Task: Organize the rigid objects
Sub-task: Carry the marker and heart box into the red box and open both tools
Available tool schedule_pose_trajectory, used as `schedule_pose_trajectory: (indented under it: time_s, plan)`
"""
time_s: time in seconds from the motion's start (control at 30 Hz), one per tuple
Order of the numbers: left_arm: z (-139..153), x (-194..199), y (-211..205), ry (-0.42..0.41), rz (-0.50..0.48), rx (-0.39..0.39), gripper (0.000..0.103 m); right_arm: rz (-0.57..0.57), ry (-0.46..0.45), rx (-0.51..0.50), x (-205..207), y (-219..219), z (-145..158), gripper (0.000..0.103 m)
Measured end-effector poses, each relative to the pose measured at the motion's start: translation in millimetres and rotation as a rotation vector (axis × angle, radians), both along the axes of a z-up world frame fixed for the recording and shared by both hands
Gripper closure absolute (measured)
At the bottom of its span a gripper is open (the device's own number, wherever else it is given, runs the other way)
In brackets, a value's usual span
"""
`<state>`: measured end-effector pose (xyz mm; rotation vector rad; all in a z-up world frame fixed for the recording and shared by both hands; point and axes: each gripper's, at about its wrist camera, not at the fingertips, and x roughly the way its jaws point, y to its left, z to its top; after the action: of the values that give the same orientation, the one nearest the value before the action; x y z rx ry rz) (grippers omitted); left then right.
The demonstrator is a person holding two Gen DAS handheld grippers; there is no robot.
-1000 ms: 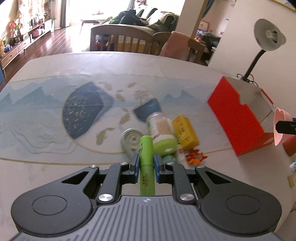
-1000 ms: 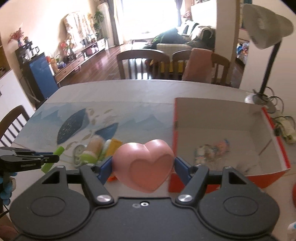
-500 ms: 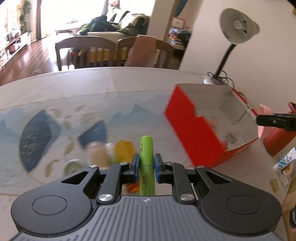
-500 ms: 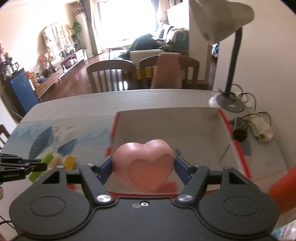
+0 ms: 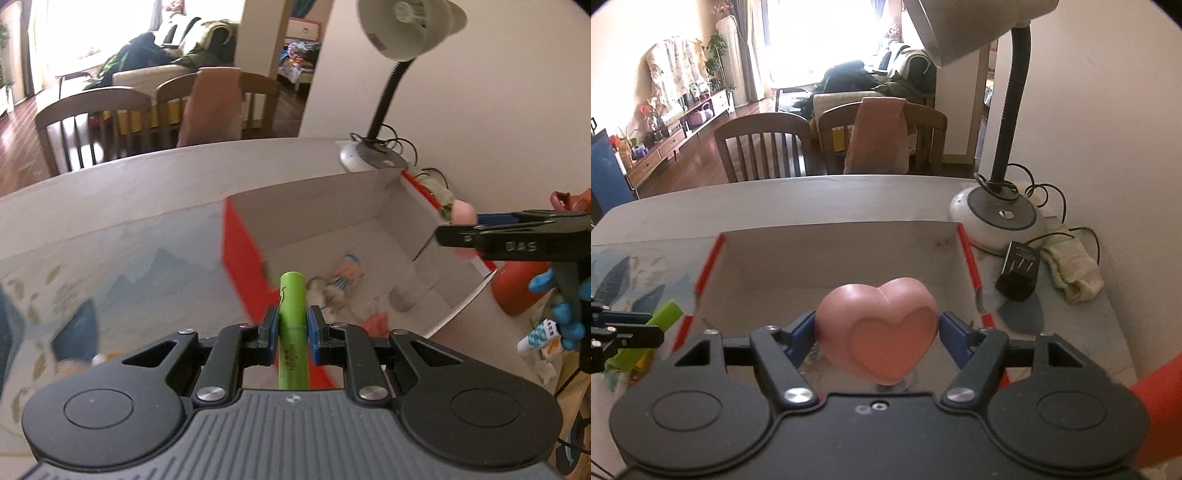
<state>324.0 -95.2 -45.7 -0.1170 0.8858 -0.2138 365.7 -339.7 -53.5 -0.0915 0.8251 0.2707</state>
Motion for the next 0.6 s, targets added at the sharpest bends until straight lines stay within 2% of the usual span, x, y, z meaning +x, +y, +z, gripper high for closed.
schedule_pose_trajectory:
  time_s: [0.17, 0.3, 0.6]
  plan:
    - [-7, 30, -31, 0.028, -0.024, 0.016, 0.087, -0.015, 0.038, -0.004, 23, -5, -18, 0.032]
    - [-15, 57, -53, 0.034, -0.044, 0.061, 0.087, -0.006, 0.063, -0.023, 37, -7, -33, 0.032]
    - [-50, 113, -73, 0.11, -0.027, 0.13, 0.087, 0.055, 0.099, -0.09, 56, 4, -51, 0.032]
